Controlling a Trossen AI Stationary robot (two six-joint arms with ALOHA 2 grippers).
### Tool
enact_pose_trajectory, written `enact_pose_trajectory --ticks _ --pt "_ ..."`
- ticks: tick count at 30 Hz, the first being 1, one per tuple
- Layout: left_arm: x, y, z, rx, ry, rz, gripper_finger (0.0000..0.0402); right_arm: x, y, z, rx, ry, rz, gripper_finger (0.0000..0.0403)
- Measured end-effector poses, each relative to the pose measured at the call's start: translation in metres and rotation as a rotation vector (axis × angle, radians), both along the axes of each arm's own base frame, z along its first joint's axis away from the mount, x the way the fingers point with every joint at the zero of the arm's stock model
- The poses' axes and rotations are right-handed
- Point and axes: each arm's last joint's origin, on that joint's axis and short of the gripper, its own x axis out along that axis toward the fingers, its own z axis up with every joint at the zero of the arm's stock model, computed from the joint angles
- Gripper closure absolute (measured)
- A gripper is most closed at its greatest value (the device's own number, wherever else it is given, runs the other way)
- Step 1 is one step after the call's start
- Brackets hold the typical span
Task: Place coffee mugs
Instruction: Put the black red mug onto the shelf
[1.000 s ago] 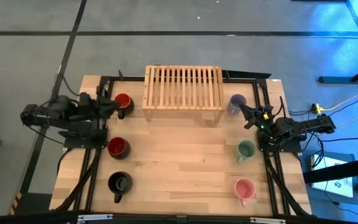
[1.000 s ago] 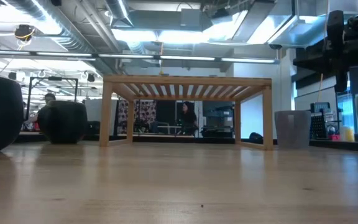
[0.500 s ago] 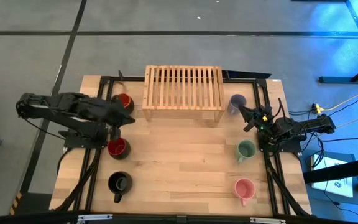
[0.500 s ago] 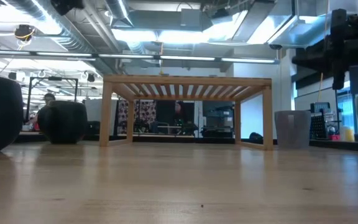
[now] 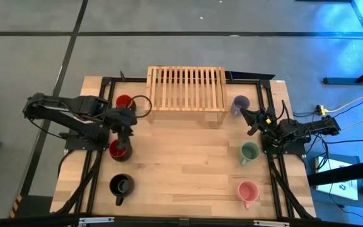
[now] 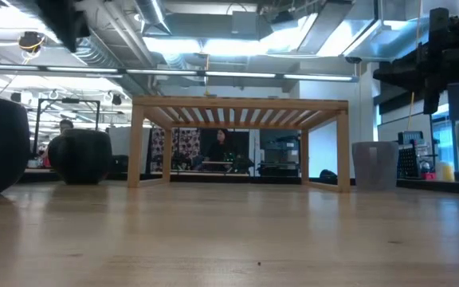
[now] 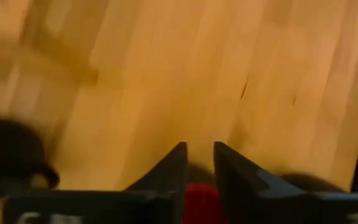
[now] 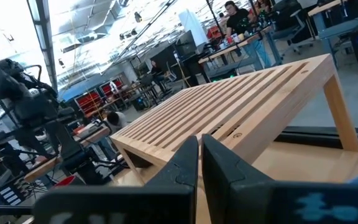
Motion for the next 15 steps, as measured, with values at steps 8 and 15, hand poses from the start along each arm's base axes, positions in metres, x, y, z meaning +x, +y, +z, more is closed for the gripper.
enact_pose_trajectory --ticks 8,15 --pt "-0.02 0.002 -0.013 0.018 0.234 0.085 0.0228 0.0 0.0 0.0 0.002 -0.003 0.0 0.0393" --pt "-0.025 0.0 -0.055 -0.019 0.39 -0.022 0.0227 0.0 0.0 0.0 0.026 -0.02 0.003 0.0393"
